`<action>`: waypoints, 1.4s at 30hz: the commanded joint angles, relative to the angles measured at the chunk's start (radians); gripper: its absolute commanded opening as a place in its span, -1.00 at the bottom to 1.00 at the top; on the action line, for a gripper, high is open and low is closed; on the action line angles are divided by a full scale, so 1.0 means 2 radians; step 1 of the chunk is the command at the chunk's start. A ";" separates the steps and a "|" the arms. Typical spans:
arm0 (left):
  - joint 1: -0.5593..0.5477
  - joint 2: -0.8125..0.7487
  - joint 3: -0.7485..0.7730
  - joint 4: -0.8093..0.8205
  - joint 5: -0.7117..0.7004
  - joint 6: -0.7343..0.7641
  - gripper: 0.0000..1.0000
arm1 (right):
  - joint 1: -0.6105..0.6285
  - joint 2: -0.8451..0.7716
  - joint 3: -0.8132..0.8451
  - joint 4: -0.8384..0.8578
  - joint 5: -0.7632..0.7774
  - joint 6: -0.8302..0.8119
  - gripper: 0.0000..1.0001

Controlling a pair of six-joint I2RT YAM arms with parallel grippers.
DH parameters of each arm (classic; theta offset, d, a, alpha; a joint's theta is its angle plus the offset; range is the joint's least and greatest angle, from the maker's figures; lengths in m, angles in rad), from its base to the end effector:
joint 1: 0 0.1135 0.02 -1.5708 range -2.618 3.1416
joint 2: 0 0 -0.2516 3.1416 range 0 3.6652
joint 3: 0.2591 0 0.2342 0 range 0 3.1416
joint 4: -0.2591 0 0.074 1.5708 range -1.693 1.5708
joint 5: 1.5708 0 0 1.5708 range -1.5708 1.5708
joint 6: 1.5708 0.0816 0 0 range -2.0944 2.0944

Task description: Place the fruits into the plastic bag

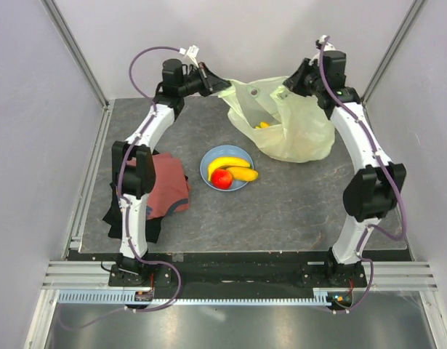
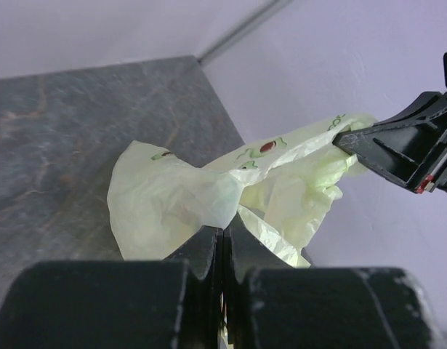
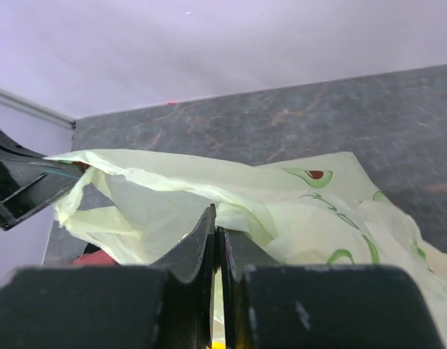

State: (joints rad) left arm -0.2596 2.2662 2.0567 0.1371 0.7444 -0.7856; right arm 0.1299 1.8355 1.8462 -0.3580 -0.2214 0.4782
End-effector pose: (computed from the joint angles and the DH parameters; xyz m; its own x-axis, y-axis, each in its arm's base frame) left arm 0.5162 -0.1943 0.3086 -0.6449 -0.3669 -0.6704 0.5458 0.3930 -0.7400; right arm 0.4498 0.0768 0.3665 -0.4520 0.3937 -0.8004 -0.1387 0.8554 0.4991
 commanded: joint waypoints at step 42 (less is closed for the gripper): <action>0.062 -0.366 -0.319 -0.182 -0.127 0.108 -0.97 | 0.244 -0.211 -0.255 0.026 0.134 -0.105 0.71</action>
State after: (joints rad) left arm -0.1329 1.5414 1.4197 -0.1928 0.5220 -0.6331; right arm 0.4942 1.4002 1.4006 -0.2787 -0.0975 0.3302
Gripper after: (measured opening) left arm 0.022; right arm 0.844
